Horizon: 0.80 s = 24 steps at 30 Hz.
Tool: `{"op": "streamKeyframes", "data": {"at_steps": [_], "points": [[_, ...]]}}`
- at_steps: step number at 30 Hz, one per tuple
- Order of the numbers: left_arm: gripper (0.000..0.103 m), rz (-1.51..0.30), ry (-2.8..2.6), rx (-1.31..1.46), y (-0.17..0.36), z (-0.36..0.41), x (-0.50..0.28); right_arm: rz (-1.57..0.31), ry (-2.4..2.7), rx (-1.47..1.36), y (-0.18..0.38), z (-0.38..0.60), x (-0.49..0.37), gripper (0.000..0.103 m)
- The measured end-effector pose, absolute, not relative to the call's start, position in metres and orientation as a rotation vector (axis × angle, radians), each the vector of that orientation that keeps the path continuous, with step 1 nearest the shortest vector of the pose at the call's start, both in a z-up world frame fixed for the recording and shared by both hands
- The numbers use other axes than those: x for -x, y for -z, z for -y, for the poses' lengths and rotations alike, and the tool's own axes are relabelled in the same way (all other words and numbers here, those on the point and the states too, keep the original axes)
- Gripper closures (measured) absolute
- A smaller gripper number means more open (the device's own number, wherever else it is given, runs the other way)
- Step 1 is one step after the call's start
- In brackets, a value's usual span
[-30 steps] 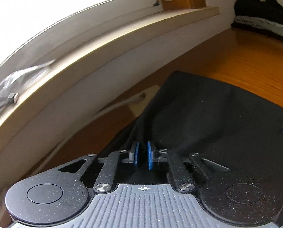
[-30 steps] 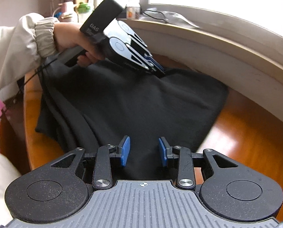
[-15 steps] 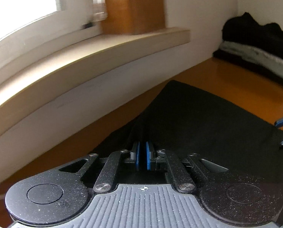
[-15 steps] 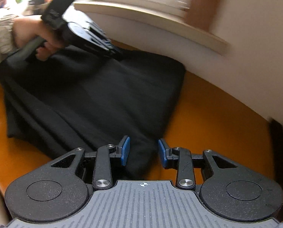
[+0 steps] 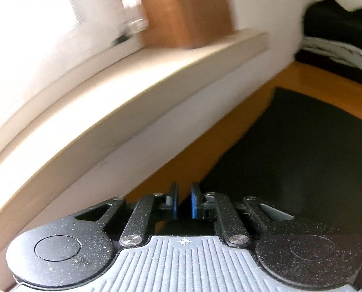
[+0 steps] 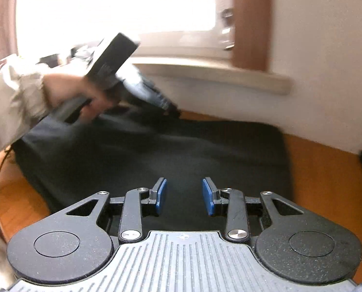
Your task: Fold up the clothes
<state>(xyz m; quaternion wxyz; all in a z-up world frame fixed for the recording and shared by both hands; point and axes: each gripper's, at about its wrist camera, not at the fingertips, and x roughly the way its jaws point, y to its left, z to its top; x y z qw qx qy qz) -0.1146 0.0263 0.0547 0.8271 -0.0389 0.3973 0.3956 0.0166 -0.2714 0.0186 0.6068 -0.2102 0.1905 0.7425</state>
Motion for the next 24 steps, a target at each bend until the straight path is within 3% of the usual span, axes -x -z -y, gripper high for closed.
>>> {"op": "streamKeyframes", "data": {"at_steps": [2,4,11,18,24], "points": [[0.072,-0.808,-0.824,0.122,-0.062,-0.026,0.128,-0.447,-1.731,0.489,-0.014,0.264,-0.004,0.068],[0.061,-0.758,-0.77,0.157,-0.067,-0.016,0.136,-0.454,-1.744,0.489,-0.01,0.252,0.004,0.068],[0.062,-0.842,-0.696,0.022,-0.04,0.013,0.12,-0.471,-1.727,0.508,0.002,0.244,0.029,0.066],[0.065,-0.822,-0.879,0.076,-0.067,-0.016,0.173,-0.427,-1.671,0.524,-0.003,0.26,0.042,0.065],[0.044,-0.649,-0.932,0.196,-0.118,0.007,0.27,-0.396,-1.763,0.479,-0.011,0.252,0.093,0.053]]}}
